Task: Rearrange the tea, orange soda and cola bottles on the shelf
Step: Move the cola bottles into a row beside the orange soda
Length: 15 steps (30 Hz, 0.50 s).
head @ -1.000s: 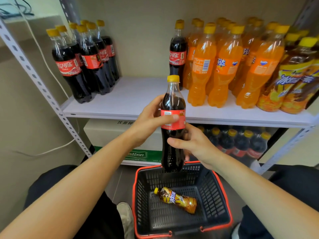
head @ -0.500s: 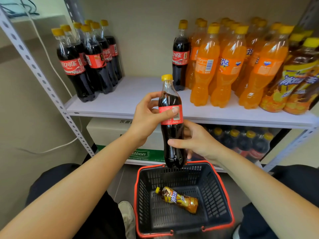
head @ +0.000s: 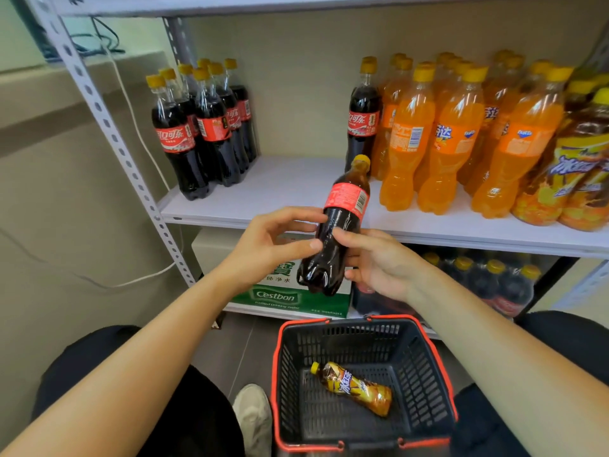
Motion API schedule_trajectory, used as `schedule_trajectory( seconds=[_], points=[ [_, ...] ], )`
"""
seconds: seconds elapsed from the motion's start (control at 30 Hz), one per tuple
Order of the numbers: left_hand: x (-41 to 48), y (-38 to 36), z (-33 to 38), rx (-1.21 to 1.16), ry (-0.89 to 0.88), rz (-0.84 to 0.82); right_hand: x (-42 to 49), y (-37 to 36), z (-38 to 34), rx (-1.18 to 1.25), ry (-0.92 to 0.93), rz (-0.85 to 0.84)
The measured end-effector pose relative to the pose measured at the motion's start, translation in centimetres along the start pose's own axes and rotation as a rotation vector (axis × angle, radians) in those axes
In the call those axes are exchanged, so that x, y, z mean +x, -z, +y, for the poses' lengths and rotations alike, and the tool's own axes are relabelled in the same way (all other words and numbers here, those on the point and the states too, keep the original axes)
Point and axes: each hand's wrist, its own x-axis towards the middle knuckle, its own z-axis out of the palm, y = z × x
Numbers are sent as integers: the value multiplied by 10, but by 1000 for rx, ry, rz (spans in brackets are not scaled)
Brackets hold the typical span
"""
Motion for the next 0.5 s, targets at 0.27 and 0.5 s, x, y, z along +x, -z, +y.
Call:
schedule_trajectory(
  seconds=[0.27,0.5],
  points=[
    [-33,17,-2,169,-86,-11,16,-21,-3,246,-80,-51],
    [-41,24,-3,172,-136,75,25,-38,0,394,-104,-71]
  ],
)
